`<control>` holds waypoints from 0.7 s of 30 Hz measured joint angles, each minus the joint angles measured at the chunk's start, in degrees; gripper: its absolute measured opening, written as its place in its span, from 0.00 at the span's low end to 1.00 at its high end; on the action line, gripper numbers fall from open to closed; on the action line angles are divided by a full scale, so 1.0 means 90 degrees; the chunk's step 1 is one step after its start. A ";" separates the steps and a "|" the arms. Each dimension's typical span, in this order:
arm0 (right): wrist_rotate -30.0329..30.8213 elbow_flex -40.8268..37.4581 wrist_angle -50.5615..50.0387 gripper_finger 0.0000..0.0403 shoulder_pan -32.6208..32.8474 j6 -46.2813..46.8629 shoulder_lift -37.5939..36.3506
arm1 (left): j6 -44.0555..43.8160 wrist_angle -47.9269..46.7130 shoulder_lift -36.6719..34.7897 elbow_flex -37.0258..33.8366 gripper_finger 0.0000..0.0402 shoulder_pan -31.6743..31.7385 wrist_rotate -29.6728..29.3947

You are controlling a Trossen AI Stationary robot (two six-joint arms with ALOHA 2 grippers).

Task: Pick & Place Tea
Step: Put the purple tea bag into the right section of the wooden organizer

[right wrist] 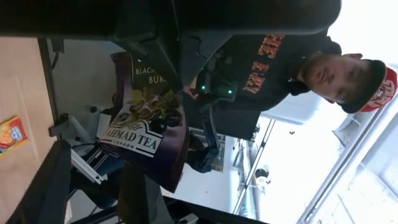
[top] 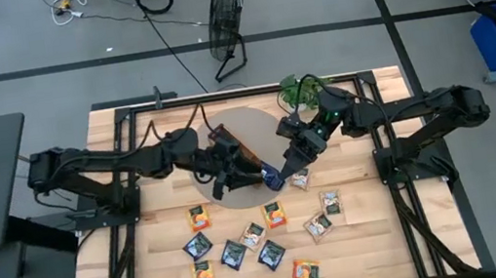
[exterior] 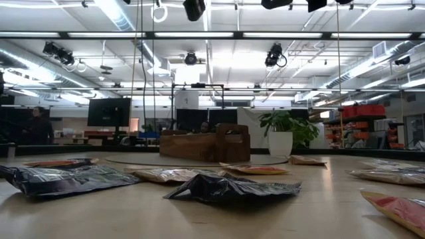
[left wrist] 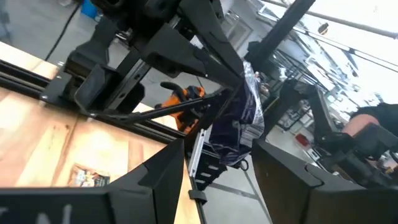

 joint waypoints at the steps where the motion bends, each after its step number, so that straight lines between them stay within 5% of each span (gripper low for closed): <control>1: 0.0002 0.0000 0.0000 0.00 0.0018 -0.0018 0.0000 | -0.0011 -0.0025 0.0004 0.0006 0.48 0.0000 0.0019; 8: 0.0005 0.0002 -0.0003 0.00 0.0036 -0.0077 0.0000 | -0.0031 -0.0105 0.0004 0.0006 0.39 0.0000 0.0285; 15: 0.0004 0.0002 -0.0007 0.00 0.0036 -0.0088 -0.0005 | 0.0018 -0.0146 0.0004 0.0006 0.04 0.0002 0.0295; 21: 0.0017 0.0002 -0.0017 0.00 0.0036 -0.0132 -0.0005 | 0.0018 -0.0139 0.0003 0.0006 0.01 0.0048 0.0364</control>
